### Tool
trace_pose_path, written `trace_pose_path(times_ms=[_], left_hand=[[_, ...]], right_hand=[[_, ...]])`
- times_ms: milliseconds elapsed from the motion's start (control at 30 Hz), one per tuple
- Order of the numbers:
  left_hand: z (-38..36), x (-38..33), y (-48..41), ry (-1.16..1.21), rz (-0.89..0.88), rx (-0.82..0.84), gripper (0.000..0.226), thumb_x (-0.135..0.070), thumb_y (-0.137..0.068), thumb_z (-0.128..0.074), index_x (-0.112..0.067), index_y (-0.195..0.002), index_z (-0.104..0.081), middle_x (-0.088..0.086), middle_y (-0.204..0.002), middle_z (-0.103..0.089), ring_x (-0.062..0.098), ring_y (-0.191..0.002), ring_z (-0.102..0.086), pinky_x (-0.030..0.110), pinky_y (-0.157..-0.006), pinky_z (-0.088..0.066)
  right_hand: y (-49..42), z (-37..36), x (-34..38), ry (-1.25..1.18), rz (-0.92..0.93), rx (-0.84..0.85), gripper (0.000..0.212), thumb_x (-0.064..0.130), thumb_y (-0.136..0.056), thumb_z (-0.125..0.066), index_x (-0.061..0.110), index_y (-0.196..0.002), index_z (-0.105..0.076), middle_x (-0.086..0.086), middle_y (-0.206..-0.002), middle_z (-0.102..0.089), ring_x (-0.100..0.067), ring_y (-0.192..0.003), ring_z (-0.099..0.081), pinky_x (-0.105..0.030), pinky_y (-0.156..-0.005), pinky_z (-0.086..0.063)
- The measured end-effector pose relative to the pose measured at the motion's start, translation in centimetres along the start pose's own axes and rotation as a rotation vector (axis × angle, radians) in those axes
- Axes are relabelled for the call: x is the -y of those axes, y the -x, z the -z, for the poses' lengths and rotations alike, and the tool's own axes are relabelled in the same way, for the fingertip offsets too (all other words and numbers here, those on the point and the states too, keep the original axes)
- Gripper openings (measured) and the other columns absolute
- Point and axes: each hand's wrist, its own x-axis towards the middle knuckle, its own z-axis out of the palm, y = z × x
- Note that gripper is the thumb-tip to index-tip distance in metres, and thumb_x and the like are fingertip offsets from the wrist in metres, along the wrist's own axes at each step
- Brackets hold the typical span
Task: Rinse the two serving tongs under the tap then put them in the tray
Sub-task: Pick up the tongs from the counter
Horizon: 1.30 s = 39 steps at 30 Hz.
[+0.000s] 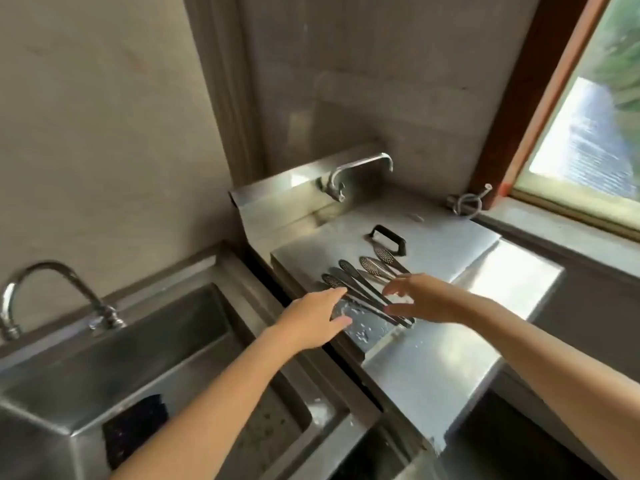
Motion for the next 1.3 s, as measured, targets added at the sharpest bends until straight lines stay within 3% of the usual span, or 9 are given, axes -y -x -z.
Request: trace_pose_path(times_ms=[100, 233, 500, 700, 900, 1033, 1133, 1200, 1300], left_hand=[[-4.2, -0.4, -3.0, -0.128, 0.014, 0.143, 0.071, -0.047, -0.094, -0.039, -0.022, -0.150, -0.002, 0.004, -0.160, 0.000, 0.021, -0.146, -0.002, 0.044, -0.118, -0.010], [-9.1, 0.6, -6.0, -0.189, 0.064, 0.238, 0.073, -0.048, -0.095, -0.035, -0.022, -0.149, 0.007, 0.002, -0.158, 0.014, 0.019, -0.145, 0.014, 0.044, -0.117, 0.002], [-13.1, 1.6, -7.6, -0.179, 0.078, 0.135, 0.066, -0.046, -0.097, -0.031, -0.023, -0.149, 0.000, 0.000, -0.158, 0.013, 0.017, -0.144, 0.014, 0.035, -0.114, 0.009], [-13.3, 2.2, -7.6, -0.224, 0.045, 0.098, 0.067, -0.046, -0.097, -0.030, -0.021, -0.149, 0.002, 0.000, -0.159, 0.011, 0.017, -0.145, 0.013, 0.032, -0.113, 0.009], [-13.0, 2.1, -7.6, -0.190, 0.065, 0.170, 0.069, -0.053, -0.096, -0.025, -0.021, -0.149, 0.006, -0.002, -0.157, 0.017, 0.015, -0.143, 0.017, 0.034, -0.112, 0.013], [-10.3, 1.9, -8.0, 0.106, 0.148, 0.209, 0.067, -0.052, -0.096, -0.026, -0.019, -0.149, -0.004, 0.001, -0.159, 0.006, 0.016, -0.145, 0.008, 0.037, -0.117, 0.004], [-6.8, 2.6, -7.6, 0.639, 0.346, 0.026, 0.063, -0.044, -0.095, -0.040, -0.015, -0.148, -0.021, 0.004, -0.156, -0.022, 0.020, -0.143, -0.019, 0.033, -0.113, -0.017], [-4.1, 3.5, -7.0, 0.993, 0.449, -0.120, 0.058, -0.032, -0.095, -0.049, -0.011, -0.145, -0.028, 0.008, -0.148, -0.038, 0.023, -0.135, -0.038, 0.031, -0.106, -0.031], [0.1, 4.9, -5.5, 1.492, 0.431, -0.360, 0.045, -0.006, -0.093, -0.051, 0.001, -0.136, -0.039, 0.021, -0.125, -0.057, 0.031, -0.115, -0.056, 0.036, -0.096, -0.044]], right_hand=[[-0.5, -3.7, -2.0, 0.006, -0.120, -0.030, 0.053, 0.038, -0.087, -0.059, 0.012, -0.132, -0.048, -0.010, -0.131, -0.056, -0.025, -0.115, -0.054, -0.037, -0.095, -0.047], [-1.8, -8.4, -4.2, 0.006, -0.253, -0.093, 0.059, 0.039, -0.088, -0.057, 0.011, -0.137, -0.038, -0.014, -0.138, -0.045, -0.033, -0.126, -0.041, -0.041, -0.102, -0.040], [-5.0, -12.4, -5.7, -0.163, -0.390, -0.260, 0.048, 0.025, -0.090, -0.055, 0.007, -0.132, -0.039, -0.017, -0.131, -0.045, -0.034, -0.122, -0.040, -0.042, -0.096, -0.040], [-5.6, -13.1, -5.9, -0.041, -0.303, -0.288, 0.030, 0.022, -0.093, -0.050, 0.004, -0.117, -0.047, -0.016, -0.119, -0.049, -0.032, -0.107, -0.048, -0.038, -0.086, -0.044], [-5.5, -12.5, -5.8, -0.233, -0.280, -0.340, 0.027, 0.025, -0.098, -0.039, 0.002, -0.107, -0.050, -0.015, -0.109, -0.050, -0.027, -0.092, -0.049, -0.034, -0.079, -0.041], [-5.3, -11.3, -5.3, -0.354, -0.241, -0.365, 0.023, 0.021, -0.098, -0.038, 0.002, -0.103, -0.050, -0.013, -0.105, -0.048, -0.018, -0.087, -0.040, -0.028, -0.076, -0.033], [-5.5, -9.8, -3.9, -0.446, -0.187, -0.381, 0.019, 0.019, -0.098, -0.040, 0.004, -0.101, -0.052, -0.008, -0.098, -0.046, -0.018, -0.084, -0.042, -0.026, -0.075, -0.034], [-5.8, -9.1, -2.5, -0.476, -0.122, -0.376, 0.015, 0.018, -0.098, -0.041, 0.007, -0.095, -0.051, -0.005, -0.092, -0.045, -0.013, -0.074, -0.041, -0.016, -0.064, -0.031], [-6.3, -8.3, 0.4, -0.505, -0.023, -0.324, 0.014, 0.020, -0.099, -0.039, 0.011, -0.096, -0.050, 0.000, -0.090, -0.046, -0.005, -0.068, -0.041, -0.013, -0.059, -0.037]])
